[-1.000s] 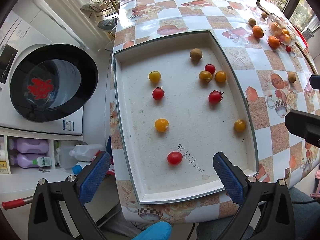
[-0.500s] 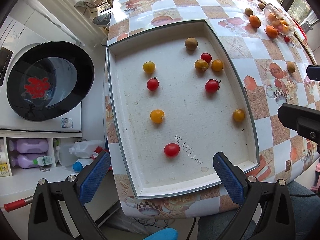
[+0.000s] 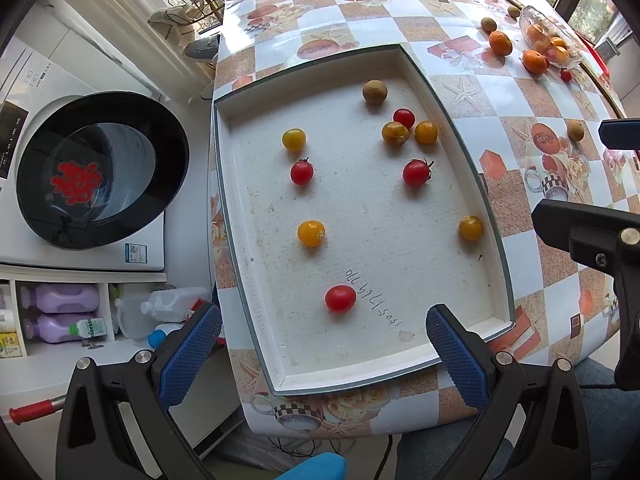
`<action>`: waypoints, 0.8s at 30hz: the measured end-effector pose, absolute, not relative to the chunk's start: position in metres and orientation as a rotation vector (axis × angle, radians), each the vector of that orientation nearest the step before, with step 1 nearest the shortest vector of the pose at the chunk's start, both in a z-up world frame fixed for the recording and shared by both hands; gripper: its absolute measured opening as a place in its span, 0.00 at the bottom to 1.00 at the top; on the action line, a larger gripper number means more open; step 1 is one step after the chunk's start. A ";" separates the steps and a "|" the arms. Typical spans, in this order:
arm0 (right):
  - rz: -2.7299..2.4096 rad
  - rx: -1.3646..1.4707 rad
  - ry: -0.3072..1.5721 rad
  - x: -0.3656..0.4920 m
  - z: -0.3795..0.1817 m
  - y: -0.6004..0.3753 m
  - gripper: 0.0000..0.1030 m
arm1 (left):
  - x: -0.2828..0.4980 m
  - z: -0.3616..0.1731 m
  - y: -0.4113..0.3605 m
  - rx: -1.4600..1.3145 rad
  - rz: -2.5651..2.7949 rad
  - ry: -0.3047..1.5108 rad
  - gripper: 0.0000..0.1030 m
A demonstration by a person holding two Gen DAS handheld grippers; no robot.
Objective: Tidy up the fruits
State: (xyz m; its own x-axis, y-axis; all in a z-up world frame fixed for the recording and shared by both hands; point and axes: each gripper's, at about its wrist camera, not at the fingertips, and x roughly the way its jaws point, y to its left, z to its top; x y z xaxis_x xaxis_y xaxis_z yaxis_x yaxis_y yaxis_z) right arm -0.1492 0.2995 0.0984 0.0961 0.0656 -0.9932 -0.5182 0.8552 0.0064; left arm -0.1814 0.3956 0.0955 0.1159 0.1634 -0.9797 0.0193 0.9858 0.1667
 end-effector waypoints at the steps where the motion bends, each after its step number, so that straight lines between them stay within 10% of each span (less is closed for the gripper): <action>1: 0.450 -0.392 1.417 -0.150 0.098 0.300 1.00 | -0.182 0.096 0.395 0.149 0.102 1.452 1.00; 24: 0.455 -0.397 1.414 -0.155 0.099 0.303 1.00 | -0.181 0.100 0.391 0.132 0.096 1.435 1.00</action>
